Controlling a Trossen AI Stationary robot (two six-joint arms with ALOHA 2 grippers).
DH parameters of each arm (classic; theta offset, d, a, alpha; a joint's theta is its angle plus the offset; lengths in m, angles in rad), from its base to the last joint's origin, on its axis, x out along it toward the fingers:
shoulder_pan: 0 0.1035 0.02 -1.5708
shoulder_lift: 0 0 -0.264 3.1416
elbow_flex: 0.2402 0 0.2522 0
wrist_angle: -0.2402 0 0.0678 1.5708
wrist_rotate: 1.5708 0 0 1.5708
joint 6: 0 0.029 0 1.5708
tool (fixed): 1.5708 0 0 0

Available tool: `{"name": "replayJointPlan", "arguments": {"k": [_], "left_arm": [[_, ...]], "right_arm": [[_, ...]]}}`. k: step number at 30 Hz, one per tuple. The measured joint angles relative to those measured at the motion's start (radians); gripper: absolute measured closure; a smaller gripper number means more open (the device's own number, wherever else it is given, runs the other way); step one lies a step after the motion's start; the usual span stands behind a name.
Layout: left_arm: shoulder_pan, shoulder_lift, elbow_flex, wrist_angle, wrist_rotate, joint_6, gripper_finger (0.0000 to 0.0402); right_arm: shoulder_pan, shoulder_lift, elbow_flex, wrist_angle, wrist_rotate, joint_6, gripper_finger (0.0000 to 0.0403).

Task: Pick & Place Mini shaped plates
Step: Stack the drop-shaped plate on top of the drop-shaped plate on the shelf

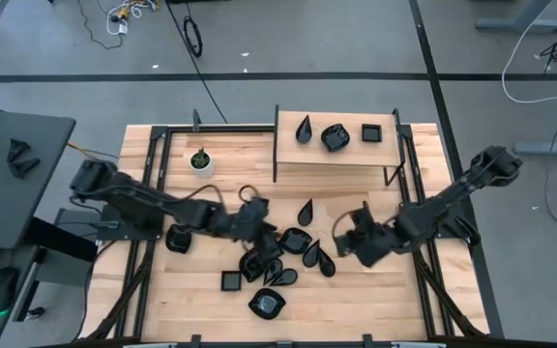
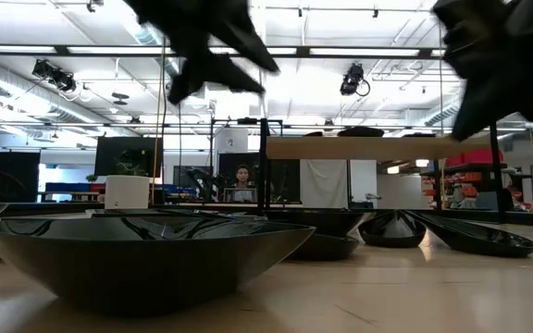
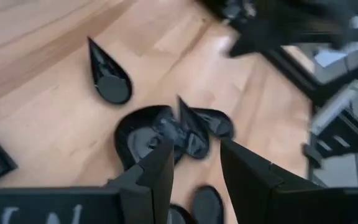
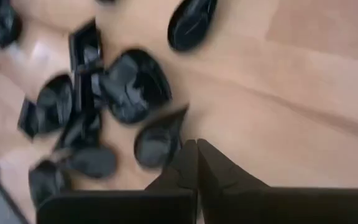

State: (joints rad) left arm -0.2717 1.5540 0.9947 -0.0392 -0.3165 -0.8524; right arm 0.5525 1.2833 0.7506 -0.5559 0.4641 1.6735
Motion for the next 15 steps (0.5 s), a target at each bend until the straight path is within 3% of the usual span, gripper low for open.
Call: {"name": "replayJointPlan", "arguments": {"k": [5, 10, 15], "left_arm": [[0.087, 0.142, 0.070, 0.013, 0.032, -0.032, 0.0264], [0.138, 0.307, 0.247, -0.021, 0.032, -0.016, 0.0264], [0.190, 0.456, 0.439, -0.235, 0.036, -0.058, 0.0264]], "right_arm": [[0.084, -0.039, 0.000, -0.071, 0.000, -0.007, 0.0401], [0.110, -0.043, 0.000, -0.123, -0.001, -0.106, 0.0401], [0.110, -0.048, 0.000, -0.214, 0.000, -0.194, 0.0401]]}}
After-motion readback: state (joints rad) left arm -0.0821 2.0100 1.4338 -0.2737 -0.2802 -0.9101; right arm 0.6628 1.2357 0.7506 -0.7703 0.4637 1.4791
